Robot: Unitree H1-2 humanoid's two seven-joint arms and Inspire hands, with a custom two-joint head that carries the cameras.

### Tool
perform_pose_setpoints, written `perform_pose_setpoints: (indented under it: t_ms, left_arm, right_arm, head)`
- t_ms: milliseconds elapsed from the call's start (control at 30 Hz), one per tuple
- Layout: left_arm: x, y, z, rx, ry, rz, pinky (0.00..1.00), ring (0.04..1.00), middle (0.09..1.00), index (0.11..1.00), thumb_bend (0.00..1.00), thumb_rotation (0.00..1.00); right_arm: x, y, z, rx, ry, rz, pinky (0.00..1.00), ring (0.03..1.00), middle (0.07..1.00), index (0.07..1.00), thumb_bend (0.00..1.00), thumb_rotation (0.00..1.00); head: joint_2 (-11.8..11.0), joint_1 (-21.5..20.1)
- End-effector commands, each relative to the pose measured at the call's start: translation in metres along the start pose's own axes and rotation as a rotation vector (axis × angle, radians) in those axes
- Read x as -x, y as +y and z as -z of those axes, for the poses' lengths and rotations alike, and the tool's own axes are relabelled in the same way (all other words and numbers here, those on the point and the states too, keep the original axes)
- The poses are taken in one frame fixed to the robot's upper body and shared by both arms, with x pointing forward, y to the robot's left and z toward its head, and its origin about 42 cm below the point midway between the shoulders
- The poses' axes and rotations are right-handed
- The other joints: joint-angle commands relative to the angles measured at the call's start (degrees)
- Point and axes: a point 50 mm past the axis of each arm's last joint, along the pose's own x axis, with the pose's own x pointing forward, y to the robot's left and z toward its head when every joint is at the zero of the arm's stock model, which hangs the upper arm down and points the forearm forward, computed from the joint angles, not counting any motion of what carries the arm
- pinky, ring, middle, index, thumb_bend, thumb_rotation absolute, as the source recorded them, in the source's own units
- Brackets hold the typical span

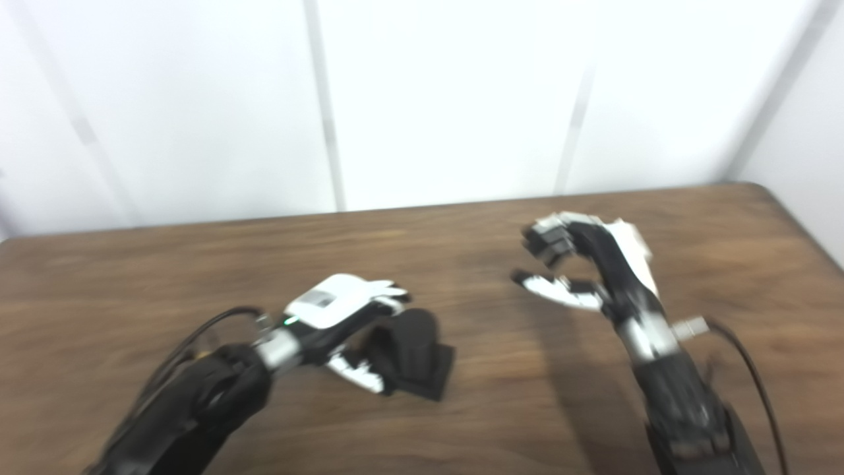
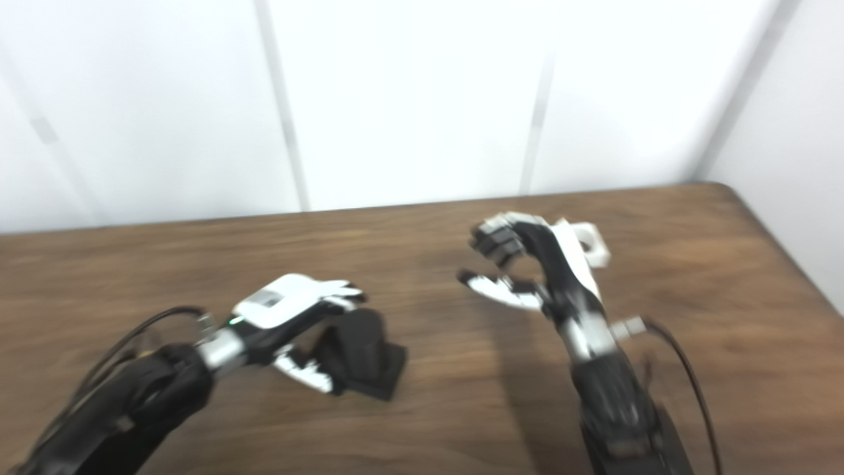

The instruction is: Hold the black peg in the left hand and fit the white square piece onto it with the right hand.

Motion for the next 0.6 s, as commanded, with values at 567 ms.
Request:
perform_pose_setpoints:
  t_ms: [567]
  left_arm:
    - [0.043, -0.052, 0.012, -0.017, -0.034, 0.221, 0.84, 0.9, 0.864, 0.49, 0.52, 0.06]
  right_arm:
    - [-0.102, -0.086, -0.018, 0.518, 0.105, -0.132, 0.58, 0.761, 0.817, 0.782, 0.63, 0.16]
  head:
    - [-4.2, -9.9]
